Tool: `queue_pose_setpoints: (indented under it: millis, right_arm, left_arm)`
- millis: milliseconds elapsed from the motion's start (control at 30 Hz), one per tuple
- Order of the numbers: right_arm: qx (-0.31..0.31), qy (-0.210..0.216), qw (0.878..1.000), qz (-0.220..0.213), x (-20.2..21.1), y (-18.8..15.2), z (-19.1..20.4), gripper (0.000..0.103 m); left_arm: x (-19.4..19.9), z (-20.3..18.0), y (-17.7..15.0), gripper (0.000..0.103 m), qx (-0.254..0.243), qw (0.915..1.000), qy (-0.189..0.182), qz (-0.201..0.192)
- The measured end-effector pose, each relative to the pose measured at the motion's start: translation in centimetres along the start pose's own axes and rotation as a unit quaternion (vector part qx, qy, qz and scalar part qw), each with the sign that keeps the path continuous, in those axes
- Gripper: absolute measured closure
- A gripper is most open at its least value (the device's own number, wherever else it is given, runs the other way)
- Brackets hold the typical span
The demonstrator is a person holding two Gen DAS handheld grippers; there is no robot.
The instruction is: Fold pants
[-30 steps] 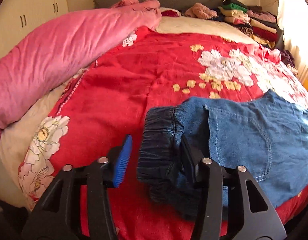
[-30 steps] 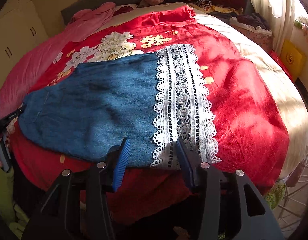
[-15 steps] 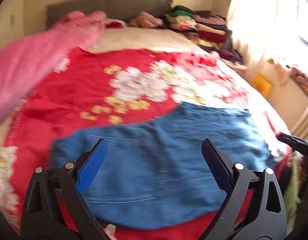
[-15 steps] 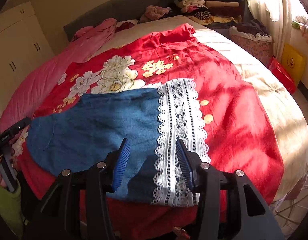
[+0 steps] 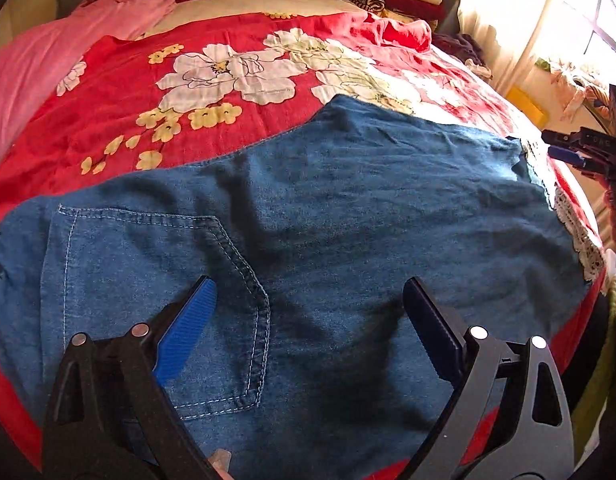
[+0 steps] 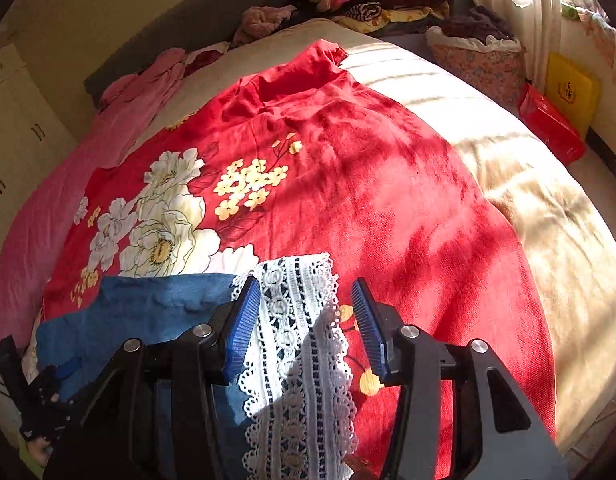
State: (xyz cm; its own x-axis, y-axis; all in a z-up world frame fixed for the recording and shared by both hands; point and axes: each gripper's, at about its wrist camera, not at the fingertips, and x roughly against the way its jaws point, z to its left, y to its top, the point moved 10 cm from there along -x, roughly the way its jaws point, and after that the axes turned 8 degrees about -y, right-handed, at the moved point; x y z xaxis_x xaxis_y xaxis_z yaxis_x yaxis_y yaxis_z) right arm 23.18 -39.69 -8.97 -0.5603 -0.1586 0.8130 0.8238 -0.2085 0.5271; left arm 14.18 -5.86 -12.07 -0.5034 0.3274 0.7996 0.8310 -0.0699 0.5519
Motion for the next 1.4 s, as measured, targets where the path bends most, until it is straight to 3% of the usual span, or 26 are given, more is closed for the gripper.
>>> queue_pose_setpoints:
  millis: [133, 267, 500, 567, 700, 733, 767, 1000, 1067, 1167, 1300, 1400]
  right_arm:
    - [-0.007, 0.026, 1.0, 0.008, -0.9, 0.1, 0.2, 0.056]
    - [-0.005, 0.033, 0.999, 0.017, -1.8, -0.2, 0.4, 0.056]
    - [-0.016, 0.053, 0.998, 0.035, -3.2, -1.1, -0.2, 0.057]
    - [0.0, 0.055, 0.998, 0.034, -3.3, -1.2, 0.2, 0.066]
    - [0.03, 0.057, 0.997, 0.029, -3.2, -1.5, 1.2, 0.081]
    - [0.035, 0.062, 0.997, 0.024, -2.9, -1.5, 1.4, 0.084]
    - [0.04, 0.063, 0.997, 0.016, -2.5, -1.5, 1.6, 0.086]
    - [0.094, 0.024, 0.993, -0.074, 0.8, 1.7, 2.5, 0.088]
    - [0.117, -0.012, 0.99, -0.073, 0.1, 2.1, 2.6, 0.088]
    - [0.141, -0.058, 0.988, -0.038, -3.0, 1.0, 2.0, 0.087]
    - [0.139, -0.071, 0.988, -0.022, -4.6, 0.4, 1.2, 0.084]
    - [0.143, -0.101, 0.984, -0.038, -4.3, 0.6, 0.5, 0.064]
  left_arm:
    - [1.9, -1.4, 3.6, 0.015, -0.012, 0.9994, -0.013, -0.029]
    - [1.5, -1.4, 7.0, 0.015, 0.001, 0.9989, -0.024, -0.04]
    - [-3.8, -0.1, 10.0, 0.016, 0.038, 0.9989, -0.026, -0.012]
    - [-5.6, 0.5, 10.3, 0.02, 0.042, 0.999, -0.018, -0.003]
    - [-7.8, 0.0, 10.0, 0.072, 0.045, 0.9988, -0.016, 0.01]
    - [-7.8, -0.5, 10.0, 0.093, 0.035, 0.9992, -0.016, 0.008]
    - [-7.7, -1.0, 10.0, 0.098, 0.028, 0.9994, -0.019, 0.003]
    - [-5.4, -2.0, 11.7, 0.1, -0.002, 0.9989, 0.008, -0.047]
    - [-6.0, -1.9, 11.6, 0.1, -0.003, 0.999, 0.012, -0.043]
    - [-7.8, -1.3, 11.0, 0.099, 0.003, 0.9993, 0.022, -0.029]
    - [-8.7, -1.1, 10.4, 0.097, -0.007, 0.9987, 0.039, -0.031]
    - [-8.5, -0.9, 10.5, 0.094, -0.004, 0.9986, 0.041, -0.034]
